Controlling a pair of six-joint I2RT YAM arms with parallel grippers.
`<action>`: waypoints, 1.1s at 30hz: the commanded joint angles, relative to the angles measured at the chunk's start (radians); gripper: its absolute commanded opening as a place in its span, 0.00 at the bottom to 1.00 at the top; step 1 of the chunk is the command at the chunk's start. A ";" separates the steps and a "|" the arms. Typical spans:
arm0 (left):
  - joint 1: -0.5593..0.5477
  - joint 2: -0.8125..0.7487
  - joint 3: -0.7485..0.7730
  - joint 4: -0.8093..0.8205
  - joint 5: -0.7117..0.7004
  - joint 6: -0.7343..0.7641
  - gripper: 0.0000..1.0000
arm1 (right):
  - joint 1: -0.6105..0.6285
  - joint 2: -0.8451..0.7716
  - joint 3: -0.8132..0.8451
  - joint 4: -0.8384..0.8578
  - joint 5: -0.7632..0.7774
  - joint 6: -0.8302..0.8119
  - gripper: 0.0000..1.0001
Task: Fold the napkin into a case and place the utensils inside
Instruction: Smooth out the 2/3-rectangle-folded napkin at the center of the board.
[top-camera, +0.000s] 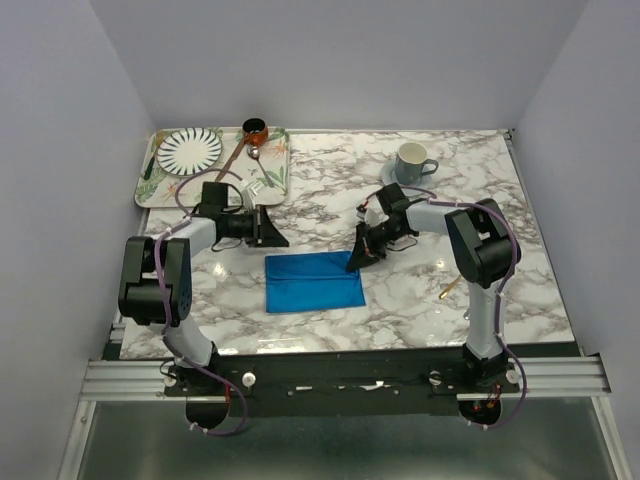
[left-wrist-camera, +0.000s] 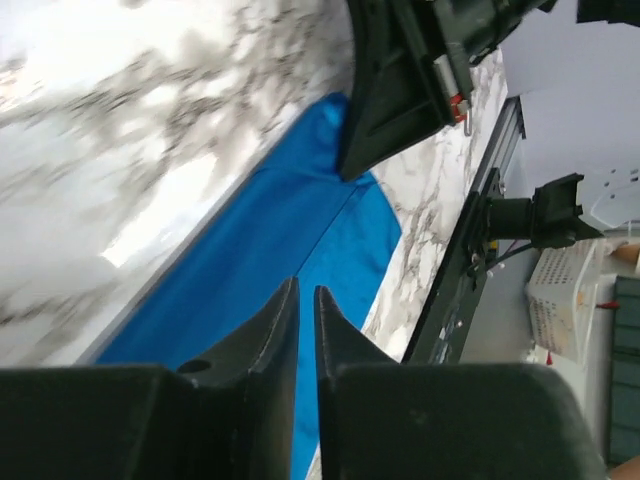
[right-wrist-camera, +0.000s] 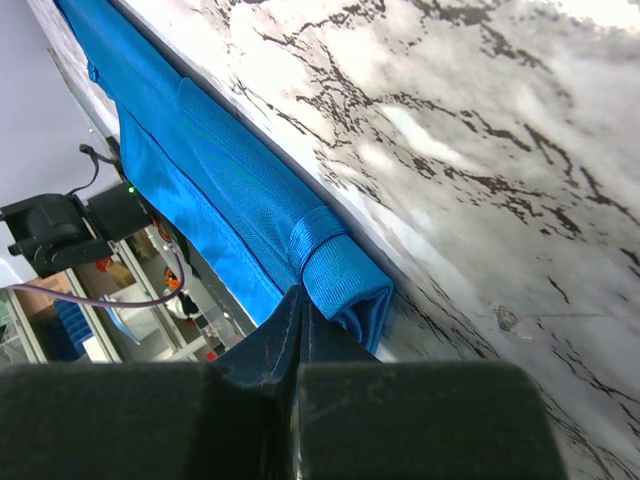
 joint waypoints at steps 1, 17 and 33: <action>-0.210 -0.037 -0.007 0.212 -0.110 -0.155 0.17 | -0.009 0.061 -0.041 -0.041 0.177 -0.047 0.06; -0.414 0.340 0.091 0.501 -0.233 -0.476 0.06 | -0.009 0.045 -0.041 -0.045 0.168 -0.049 0.06; -0.414 0.402 0.105 0.320 -0.270 -0.359 0.00 | -0.025 -0.160 0.059 -0.186 -0.084 -0.142 0.53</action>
